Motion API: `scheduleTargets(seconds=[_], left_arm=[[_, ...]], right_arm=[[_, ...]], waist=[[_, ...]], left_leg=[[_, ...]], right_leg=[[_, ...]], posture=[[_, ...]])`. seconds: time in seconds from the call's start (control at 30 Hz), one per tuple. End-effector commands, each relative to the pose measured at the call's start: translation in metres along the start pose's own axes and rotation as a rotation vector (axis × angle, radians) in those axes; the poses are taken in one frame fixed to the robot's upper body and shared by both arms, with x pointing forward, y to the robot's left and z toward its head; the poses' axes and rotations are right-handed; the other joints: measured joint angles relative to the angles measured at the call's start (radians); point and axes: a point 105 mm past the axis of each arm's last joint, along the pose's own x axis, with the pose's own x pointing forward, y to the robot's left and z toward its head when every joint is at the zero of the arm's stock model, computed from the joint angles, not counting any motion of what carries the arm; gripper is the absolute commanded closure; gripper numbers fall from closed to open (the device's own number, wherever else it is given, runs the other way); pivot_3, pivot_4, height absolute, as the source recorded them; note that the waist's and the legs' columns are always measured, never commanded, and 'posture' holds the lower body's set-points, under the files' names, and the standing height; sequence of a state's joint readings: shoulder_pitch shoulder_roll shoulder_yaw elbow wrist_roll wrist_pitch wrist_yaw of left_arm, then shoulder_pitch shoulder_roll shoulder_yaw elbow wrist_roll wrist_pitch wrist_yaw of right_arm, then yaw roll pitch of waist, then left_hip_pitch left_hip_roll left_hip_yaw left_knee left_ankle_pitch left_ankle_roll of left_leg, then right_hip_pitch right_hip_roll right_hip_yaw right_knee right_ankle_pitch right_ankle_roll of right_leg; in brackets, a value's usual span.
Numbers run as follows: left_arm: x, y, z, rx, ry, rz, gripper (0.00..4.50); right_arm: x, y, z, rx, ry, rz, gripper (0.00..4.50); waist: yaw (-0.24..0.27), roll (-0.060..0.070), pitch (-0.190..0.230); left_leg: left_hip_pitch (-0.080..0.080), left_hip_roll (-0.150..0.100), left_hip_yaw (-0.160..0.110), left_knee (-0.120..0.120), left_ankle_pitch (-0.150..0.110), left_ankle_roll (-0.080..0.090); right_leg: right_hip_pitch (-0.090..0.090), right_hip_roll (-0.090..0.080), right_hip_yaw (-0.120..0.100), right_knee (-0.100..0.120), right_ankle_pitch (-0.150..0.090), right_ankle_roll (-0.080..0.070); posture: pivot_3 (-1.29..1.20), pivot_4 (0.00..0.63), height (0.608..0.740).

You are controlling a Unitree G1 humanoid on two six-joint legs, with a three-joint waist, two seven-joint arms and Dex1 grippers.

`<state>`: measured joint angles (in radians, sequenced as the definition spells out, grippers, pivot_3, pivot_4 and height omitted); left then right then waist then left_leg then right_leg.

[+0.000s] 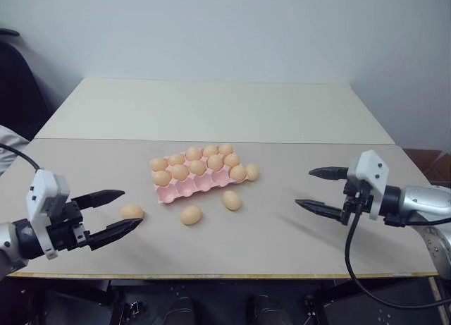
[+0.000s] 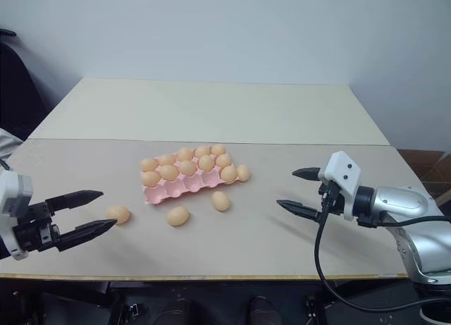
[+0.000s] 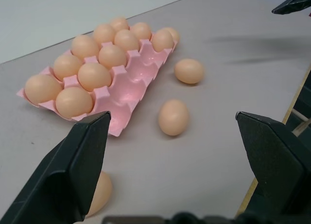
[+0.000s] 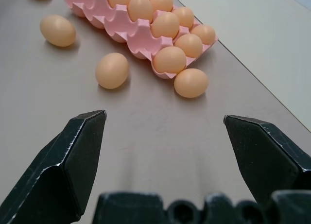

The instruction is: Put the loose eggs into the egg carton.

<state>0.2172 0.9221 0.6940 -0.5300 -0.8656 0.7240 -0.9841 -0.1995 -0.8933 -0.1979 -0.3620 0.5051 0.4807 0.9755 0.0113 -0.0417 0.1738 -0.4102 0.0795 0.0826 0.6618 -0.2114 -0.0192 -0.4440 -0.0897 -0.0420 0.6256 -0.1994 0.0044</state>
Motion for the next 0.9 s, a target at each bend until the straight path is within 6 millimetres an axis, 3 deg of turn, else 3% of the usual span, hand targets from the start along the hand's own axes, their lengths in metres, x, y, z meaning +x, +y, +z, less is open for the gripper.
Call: scheduleTargets(seconds=[0.03, 0.33, 0.57, 0.7, 0.9], left_arm=[[0.001, 0.004, 0.009, 0.015, -0.034, 0.012, 0.02], [-0.001, 0.003, 0.015, 0.046, -0.025, -0.013, 0.02], [0.002, -0.001, 0.016, 0.039, -0.031, -0.031, 0.02], [0.004, -0.001, 0.015, 0.032, -0.033, -0.037, 0.02], [0.01, 0.001, 0.019, 0.042, -0.044, -0.054, 0.02]], right_arm=[[-0.007, -0.003, 0.013, -0.046, -0.031, -0.027, 0.0], [-0.007, -0.004, 0.009, -0.037, 0.009, -0.039, 0.0], [0.007, -0.03, 0.0, -0.092, 0.115, -0.151, 0.0], [0.03, -0.04, -0.003, -0.076, 0.127, -0.135, 0.0], [0.083, -0.039, -0.005, -0.125, 0.097, -0.016, 0.0]], waist=[[0.0, 0.0, 0.0], [-0.001, 0.0, 0.0], [-0.003, 0.0, 0.0], [-0.006, 0.0, 0.0], [-0.017, 0.0, 0.0]], left_leg=[[0.0, 0.0, 0.0, 0.0, 0.0, 0.0], [0.0, 0.0, 0.001, 0.0, 0.0, 0.0], [0.0, 0.001, 0.002, 0.0, 0.0, 0.0], [-0.004, 0.001, 0.003, 0.0, 0.001, 0.002], [-0.006, 0.002, 0.003, 0.0, 0.004, 0.007]], right_leg=[[0.0, 0.0, 0.0, 0.0, 0.0, 0.0], [-0.001, 0.001, 0.001, 0.0, 0.0, 0.0], [-0.003, 0.001, 0.001, 0.001, 0.0, 0.0], [-0.006, 0.001, 0.002, 0.001, 0.001, 0.0], [-0.01, 0.004, 0.004, 0.003, 0.001, 0.0]], posture=[[0.0, 0.15, 0.74], [0.0, 0.15, 0.74], [0.0, 0.15, 0.74], [0.0, 0.15, 0.74], [0.0, 0.15, 0.74]])
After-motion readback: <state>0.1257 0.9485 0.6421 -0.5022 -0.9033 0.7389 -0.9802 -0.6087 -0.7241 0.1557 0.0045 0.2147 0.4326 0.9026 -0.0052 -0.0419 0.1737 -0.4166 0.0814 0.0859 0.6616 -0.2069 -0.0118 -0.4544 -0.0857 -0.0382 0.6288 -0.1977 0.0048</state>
